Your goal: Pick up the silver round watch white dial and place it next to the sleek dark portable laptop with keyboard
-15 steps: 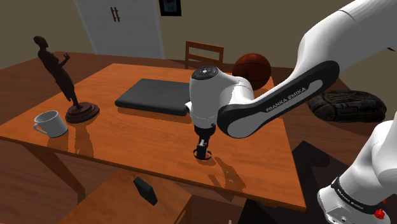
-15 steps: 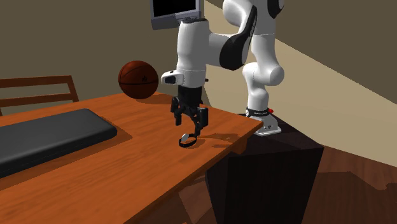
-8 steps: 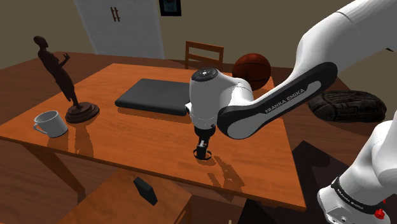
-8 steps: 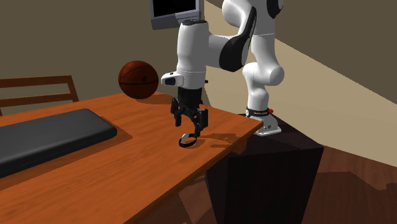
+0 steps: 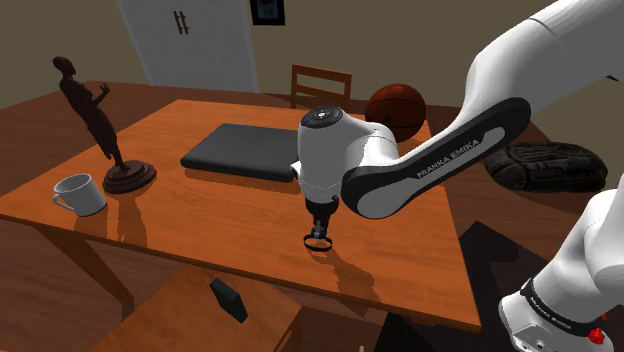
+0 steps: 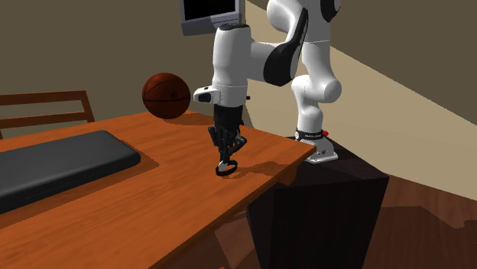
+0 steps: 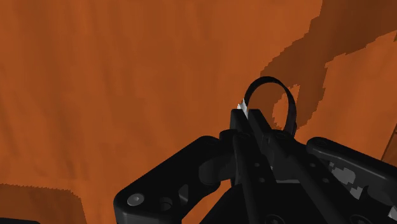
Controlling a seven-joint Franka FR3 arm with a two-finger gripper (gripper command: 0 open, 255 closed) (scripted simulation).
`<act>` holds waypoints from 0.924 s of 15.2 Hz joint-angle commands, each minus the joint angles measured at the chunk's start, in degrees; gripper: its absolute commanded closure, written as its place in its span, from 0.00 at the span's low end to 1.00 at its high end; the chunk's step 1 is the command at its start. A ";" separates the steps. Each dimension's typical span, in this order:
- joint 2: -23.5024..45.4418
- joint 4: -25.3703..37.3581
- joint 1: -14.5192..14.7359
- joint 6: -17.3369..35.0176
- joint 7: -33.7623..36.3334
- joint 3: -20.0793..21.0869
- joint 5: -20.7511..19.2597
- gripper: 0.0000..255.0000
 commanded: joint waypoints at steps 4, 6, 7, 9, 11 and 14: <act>-0.90 0.58 -0.12 -1.36 -0.60 0.10 0.72 1.00; -1.79 1.22 -0.20 -2.73 -1.18 0.19 1.40 1.00; -2.21 1.55 -0.23 -3.42 -1.46 0.23 1.73 1.00; -3.02 2.27 -0.29 -4.81 -1.99 0.29 2.34 1.00; -3.79 3.04 -0.35 -6.22 -2.49 0.33 2.91 1.00; -4.84 4.29 -0.41 -8.34 -3.17 0.36 3.67 1.00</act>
